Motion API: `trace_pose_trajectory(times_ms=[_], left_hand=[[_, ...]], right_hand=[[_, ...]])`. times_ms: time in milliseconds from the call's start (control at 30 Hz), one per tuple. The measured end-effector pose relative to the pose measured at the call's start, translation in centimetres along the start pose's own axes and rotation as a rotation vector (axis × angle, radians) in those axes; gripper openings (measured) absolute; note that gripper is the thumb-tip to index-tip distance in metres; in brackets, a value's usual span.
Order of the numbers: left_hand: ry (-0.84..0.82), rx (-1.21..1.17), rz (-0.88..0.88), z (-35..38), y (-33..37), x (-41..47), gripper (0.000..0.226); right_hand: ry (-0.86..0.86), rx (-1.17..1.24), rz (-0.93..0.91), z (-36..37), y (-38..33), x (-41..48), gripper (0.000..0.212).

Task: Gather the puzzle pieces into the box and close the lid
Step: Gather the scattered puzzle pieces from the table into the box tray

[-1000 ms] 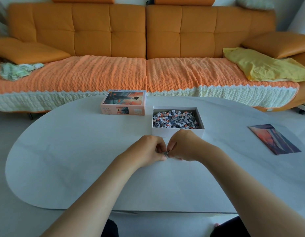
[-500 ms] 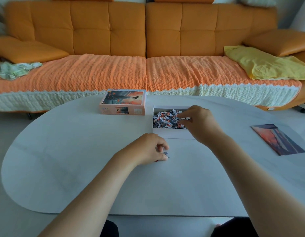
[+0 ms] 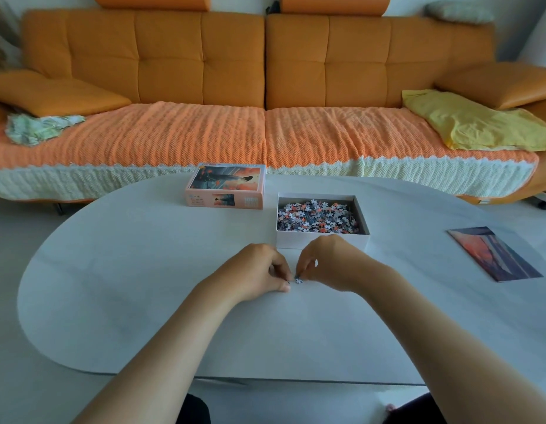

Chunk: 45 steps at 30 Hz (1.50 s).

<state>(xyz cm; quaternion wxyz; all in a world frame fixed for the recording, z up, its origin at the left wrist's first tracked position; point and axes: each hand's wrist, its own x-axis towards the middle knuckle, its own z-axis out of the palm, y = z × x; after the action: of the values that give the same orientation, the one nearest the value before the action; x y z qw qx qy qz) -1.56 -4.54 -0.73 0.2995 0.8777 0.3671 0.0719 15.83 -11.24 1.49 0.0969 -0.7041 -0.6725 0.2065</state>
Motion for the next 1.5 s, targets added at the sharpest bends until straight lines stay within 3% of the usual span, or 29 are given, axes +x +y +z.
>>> trace_pose_trajectory(times_ms=[367, 500, 667, 867, 1067, 1167, 1367, 1500], left_hand=[[-0.003, -0.040, 0.037, -0.1, -0.5, -0.1, 0.011], [0.047, -0.109, 0.019, -0.7, -0.7, -0.3, 0.007], [-0.039, -0.014, -0.005, -0.6, -0.8, -0.6, 0.016], [-0.002, 0.150, 0.032, -0.3, -0.4, -0.4, 0.008], [-0.013, 0.090, 0.026, -0.2, -0.9, 0.0, 0.010], [0.039, -0.025, 0.040, -0.3, -0.7, 0.7, 0.013], [0.486, -0.150, 0.151, -0.9, 0.5, 4.3, 0.009], [0.558, 0.104, 0.200, 0.3, 0.1, 7.0, 0.014]], right_hand=[[0.034, 0.157, 0.066, -0.8, 0.3, -0.8, 0.011], [-0.050, 0.111, 0.039, -0.5, 0.0, -1.0, 0.034], [-0.067, -0.001, 0.001, 0.0, -0.3, -1.0, 0.021], [-0.085, -0.060, 0.030, 0.2, -0.8, -0.9, 0.016], [-0.102, -0.062, 0.036, -0.2, 0.0, -0.2, 0.013], [0.022, 0.054, 0.055, -0.9, 0.7, 0.1, 0.017], [0.529, 0.205, 0.091, -2.9, 2.4, 1.1, 0.005], [0.525, 0.046, 0.149, -2.8, 3.8, 2.0, 0.022]])
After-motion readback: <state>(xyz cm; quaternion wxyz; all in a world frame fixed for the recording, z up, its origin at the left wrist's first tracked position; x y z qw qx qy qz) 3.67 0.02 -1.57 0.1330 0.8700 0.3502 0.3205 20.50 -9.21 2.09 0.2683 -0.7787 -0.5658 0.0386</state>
